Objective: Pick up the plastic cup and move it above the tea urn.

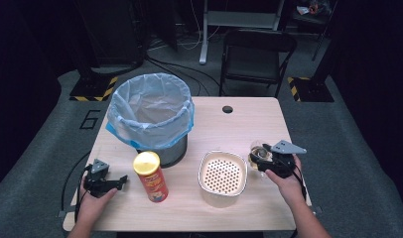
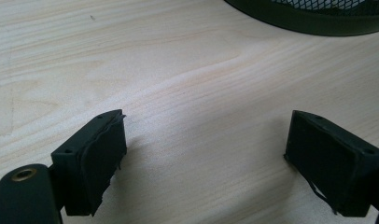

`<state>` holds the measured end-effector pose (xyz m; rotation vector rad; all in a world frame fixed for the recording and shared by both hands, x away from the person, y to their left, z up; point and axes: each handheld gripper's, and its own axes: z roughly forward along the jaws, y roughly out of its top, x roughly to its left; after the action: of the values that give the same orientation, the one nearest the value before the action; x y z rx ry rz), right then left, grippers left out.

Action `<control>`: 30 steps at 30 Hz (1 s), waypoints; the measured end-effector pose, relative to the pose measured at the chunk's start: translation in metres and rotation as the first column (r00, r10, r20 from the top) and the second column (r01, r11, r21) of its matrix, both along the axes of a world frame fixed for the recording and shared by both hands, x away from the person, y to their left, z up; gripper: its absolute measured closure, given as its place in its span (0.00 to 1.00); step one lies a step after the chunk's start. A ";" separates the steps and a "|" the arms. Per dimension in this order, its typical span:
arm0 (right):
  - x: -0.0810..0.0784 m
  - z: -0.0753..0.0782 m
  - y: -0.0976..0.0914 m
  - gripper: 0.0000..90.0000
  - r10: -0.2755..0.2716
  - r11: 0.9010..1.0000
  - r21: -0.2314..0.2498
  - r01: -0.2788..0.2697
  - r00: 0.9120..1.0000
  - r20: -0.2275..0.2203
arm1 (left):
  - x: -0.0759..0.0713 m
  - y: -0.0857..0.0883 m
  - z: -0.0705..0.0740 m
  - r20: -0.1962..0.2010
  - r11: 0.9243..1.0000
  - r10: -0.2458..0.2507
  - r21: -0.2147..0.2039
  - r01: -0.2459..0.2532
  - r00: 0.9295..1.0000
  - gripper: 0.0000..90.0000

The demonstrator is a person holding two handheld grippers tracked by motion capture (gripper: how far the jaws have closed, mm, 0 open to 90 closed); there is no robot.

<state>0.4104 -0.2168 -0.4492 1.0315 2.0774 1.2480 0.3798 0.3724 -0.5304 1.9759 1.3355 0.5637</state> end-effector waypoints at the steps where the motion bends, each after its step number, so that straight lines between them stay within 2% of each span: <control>1: 0.001 0.001 0.001 0.37 0.004 1.000 -0.002 -0.004 1.000 0.003 | 0.000 0.000 0.000 0.000 1.000 0.000 -0.001 0.000 1.000 0.13; 8: 0.008 0.016 0.009 0.37 0.049 0.999 -0.003 -0.049 0.998 0.031 | 0.000 0.000 0.000 0.003 1.000 0.003 0.000 -0.003 1.000 0.13; 13: 0.015 0.029 0.017 0.37 0.110 0.994 0.009 -0.111 0.992 0.064 | 0.000 0.000 0.000 0.005 1.000 0.004 0.001 -0.004 1.000 0.13; 16: 0.019 0.035 0.023 0.37 0.129 0.991 0.013 -0.130 0.988 0.079 | 0.000 0.000 0.000 0.005 1.000 0.003 0.001 -0.003 1.000 0.13; 22: 0.030 0.048 0.037 0.38 0.201 0.979 0.009 -0.203 0.975 0.090 | 0.000 0.000 0.000 0.004 1.000 0.003 0.001 -0.003 1.000 0.13; 24: 0.034 0.050 0.041 0.38 0.227 0.974 0.001 -0.228 0.969 0.093 | 0.000 -0.001 0.000 0.006 1.000 0.006 -0.003 -0.006 1.000 0.13; 25: 0.036 0.052 0.044 0.38 0.248 0.969 -0.014 -0.248 0.964 0.100 | 0.000 0.000 0.000 0.006 1.000 0.004 0.001 -0.004 1.000 0.13; 28: 0.038 0.056 0.051 0.38 0.275 0.962 -0.019 -0.274 0.956 0.101 | 0.000 0.000 0.000 0.002 1.000 0.001 -0.001 -0.001 1.000 0.13; 30: 0.040 0.058 0.054 0.38 0.293 0.956 -0.024 -0.292 0.948 0.121 | 0.000 0.000 0.000 0.004 1.000 0.003 -0.004 -0.003 1.000 0.13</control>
<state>0.4502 -0.1624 -0.3911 0.6387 2.1903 1.4079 0.3802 0.3721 -0.5307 1.9687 1.3365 0.5656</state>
